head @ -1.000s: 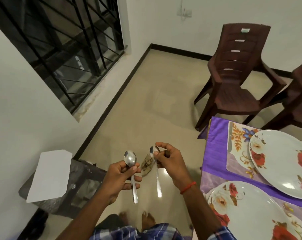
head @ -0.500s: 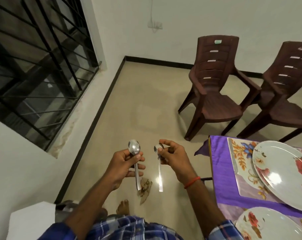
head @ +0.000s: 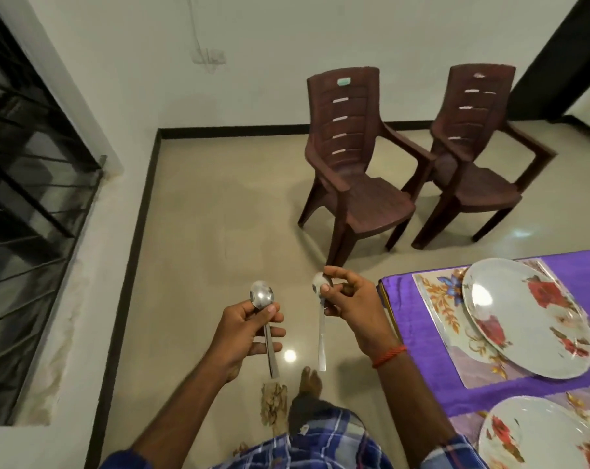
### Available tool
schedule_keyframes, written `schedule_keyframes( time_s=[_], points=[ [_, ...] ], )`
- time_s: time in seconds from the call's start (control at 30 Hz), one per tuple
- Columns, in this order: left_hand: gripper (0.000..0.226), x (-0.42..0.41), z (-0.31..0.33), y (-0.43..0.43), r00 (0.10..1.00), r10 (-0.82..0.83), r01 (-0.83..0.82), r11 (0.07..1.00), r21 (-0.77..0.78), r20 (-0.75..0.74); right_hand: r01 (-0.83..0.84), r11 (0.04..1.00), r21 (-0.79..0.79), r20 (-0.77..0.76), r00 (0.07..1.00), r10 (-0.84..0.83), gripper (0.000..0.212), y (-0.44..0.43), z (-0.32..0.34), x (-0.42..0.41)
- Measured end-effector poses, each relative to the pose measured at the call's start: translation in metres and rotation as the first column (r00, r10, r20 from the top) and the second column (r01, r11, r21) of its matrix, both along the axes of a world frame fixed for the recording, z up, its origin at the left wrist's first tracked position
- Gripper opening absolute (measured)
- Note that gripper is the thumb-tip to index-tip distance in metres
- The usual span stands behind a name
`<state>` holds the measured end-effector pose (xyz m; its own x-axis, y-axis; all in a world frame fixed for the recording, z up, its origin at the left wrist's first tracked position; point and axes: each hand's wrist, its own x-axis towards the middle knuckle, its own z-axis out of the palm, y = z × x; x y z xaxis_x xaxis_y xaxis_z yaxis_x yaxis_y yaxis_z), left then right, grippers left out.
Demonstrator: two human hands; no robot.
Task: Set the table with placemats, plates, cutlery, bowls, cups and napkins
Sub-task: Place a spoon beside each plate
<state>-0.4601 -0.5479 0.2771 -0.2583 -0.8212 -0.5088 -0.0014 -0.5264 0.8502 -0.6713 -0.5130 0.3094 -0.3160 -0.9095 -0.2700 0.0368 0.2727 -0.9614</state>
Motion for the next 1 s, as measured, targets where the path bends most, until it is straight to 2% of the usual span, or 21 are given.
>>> schedule_keyframes(
  time_s=[0.33,0.53,0.73,0.87,1.0],
  points=[
    [0.02,-0.114,0.007,-0.124,0.978,-0.203,0.204,0.979,-0.015,0.045,0.171,0.985,-0.018,0.04,0.985,-0.17,0.028,-0.087,-0.005,-0.099],
    [0.02,-0.195,0.013,-0.163,0.952,-0.302,0.304,0.952,-0.029,0.052,0.284,0.959,-0.021,0.073,0.957,-0.282,0.03,-0.107,-0.015,-0.158],
    [0.019,-0.249,0.014,-0.186,0.895,-0.439,0.442,0.897,-0.024,0.073,0.432,0.901,0.027,0.089,0.897,-0.433,0.04,-0.104,-0.023,-0.199],
    [0.02,-0.286,0.013,-0.21,0.855,-0.513,0.515,0.857,-0.008,0.076,0.53,0.847,0.041,0.113,0.84,-0.531,0.038,-0.106,-0.025,-0.219],
    [0.02,-0.322,0.014,-0.237,0.775,-0.629,0.63,0.776,0.002,0.061,0.637,0.77,0.042,0.099,0.764,-0.638,0.035,-0.119,-0.023,-0.239]
  ],
)
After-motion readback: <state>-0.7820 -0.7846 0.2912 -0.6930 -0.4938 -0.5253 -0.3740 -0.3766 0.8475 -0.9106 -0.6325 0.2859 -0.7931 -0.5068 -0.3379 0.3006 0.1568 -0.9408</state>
